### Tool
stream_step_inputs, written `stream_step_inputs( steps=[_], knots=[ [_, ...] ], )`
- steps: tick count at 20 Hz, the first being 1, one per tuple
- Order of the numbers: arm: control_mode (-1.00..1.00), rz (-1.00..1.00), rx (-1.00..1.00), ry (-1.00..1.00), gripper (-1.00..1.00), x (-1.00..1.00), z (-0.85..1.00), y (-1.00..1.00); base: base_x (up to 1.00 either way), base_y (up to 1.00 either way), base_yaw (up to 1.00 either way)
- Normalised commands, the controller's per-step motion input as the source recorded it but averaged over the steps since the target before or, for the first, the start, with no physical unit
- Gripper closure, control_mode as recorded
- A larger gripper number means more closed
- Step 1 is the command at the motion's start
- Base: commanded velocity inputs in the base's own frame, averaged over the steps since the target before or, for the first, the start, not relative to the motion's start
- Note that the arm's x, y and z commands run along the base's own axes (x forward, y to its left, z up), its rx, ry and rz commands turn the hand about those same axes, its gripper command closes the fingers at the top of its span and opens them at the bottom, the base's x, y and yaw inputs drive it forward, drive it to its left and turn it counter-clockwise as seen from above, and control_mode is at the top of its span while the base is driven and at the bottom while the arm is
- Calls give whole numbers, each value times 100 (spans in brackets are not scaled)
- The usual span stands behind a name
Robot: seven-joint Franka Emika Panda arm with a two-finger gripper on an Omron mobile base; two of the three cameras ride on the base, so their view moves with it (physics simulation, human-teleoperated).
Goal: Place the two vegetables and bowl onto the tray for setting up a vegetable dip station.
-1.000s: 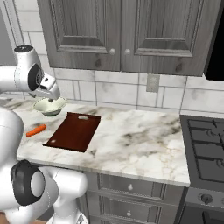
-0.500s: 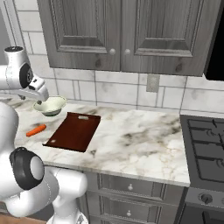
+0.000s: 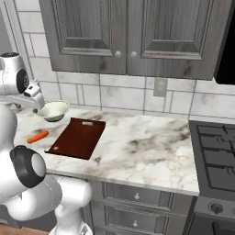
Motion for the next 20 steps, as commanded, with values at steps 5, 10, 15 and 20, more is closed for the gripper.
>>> stream_step_inputs(
  steps=[5, 10, 15, 20],
  knots=[
    [-100, 0, 0, 0, -100, 0, -36, 6, 0, 0, 0],
    [-100, 0, 0, 0, -100, 0, -38, 12, 0, 0, 0],
    [-100, 0, 0, 0, -100, 1, -25, 18, 0, 0, 0],
    [-100, 0, 0, 1, -100, 2, -17, 15, 0, 0, 0]
  ],
)
